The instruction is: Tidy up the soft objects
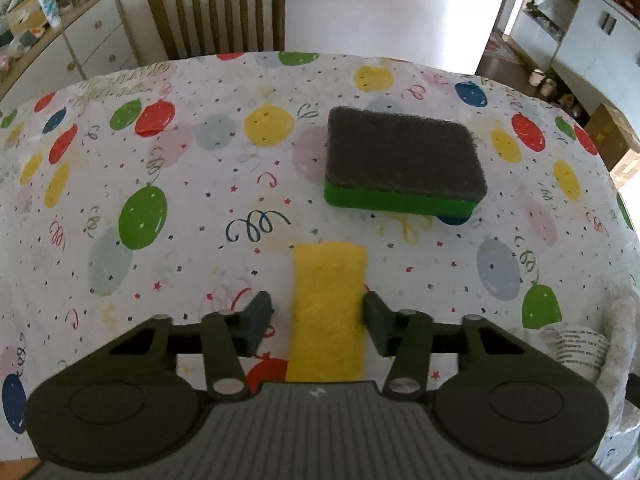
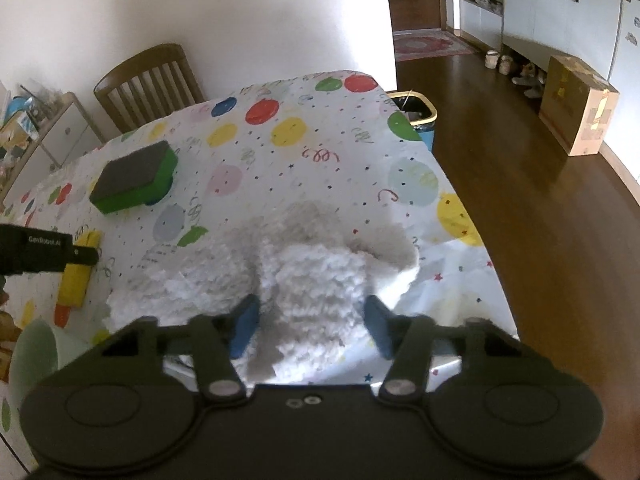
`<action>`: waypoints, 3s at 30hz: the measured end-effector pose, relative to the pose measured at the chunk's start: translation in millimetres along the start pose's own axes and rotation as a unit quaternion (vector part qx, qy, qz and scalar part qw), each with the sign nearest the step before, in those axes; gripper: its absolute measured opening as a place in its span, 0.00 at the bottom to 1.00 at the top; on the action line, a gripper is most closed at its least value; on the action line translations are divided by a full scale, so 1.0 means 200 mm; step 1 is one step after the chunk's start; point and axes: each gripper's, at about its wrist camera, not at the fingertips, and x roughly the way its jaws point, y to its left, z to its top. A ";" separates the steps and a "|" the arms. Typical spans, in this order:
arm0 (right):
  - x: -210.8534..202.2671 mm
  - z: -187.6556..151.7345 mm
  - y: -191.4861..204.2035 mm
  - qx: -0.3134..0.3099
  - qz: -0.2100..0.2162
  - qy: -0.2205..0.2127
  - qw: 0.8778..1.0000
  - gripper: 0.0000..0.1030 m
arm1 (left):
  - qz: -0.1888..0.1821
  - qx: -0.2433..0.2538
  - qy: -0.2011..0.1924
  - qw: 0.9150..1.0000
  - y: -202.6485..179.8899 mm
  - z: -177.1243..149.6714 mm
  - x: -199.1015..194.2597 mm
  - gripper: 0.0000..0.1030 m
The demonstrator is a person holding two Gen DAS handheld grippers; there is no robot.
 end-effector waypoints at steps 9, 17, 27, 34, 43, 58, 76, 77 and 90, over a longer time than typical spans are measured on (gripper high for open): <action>-0.02 -0.01 0.05 -0.037 -0.023 -0.008 0.999 0.09 | 0.002 0.023 -0.007 1.000 -0.04 -0.01 -0.01 0.36; -0.15 0.03 0.04 -0.010 0.000 -0.042 0.999 0.07 | -0.016 0.019 -0.020 1.000 -0.07 0.00 -0.08 0.36; -0.40 0.09 0.07 0.011 0.032 -0.093 0.995 0.07 | -0.046 0.026 -0.038 0.998 -0.10 0.03 -0.28 0.36; -0.61 0.11 0.12 0.002 0.045 -0.129 0.991 0.07 | -0.083 0.038 -0.046 0.995 -0.12 0.03 -0.50 0.36; -0.85 0.13 0.21 -0.007 0.064 -0.162 0.985 0.07 | -0.114 0.055 -0.056 0.990 -0.07 0.02 -0.76 0.36; -1.23 0.05 0.59 -0.058 0.147 -0.190 0.969 0.07 | -0.136 0.042 -0.074 0.987 0.31 -0.10 -1.15 0.36; -1.24 -0.03 1.49 -0.149 0.263 -0.133 0.944 0.07 | -0.097 -0.026 -0.090 0.991 1.19 -0.30 -1.39 0.36; -1.24 -0.03 1.55 -0.151 0.267 -0.132 0.942 0.07 | -0.095 -0.028 -0.089 0.991 1.24 -0.31 -1.39 0.36; -1.04 -0.14 2.26 -0.188 0.311 -0.098 0.927 0.07 | -0.052 -0.064 -0.081 0.993 2.00 -0.36 -1.35 0.36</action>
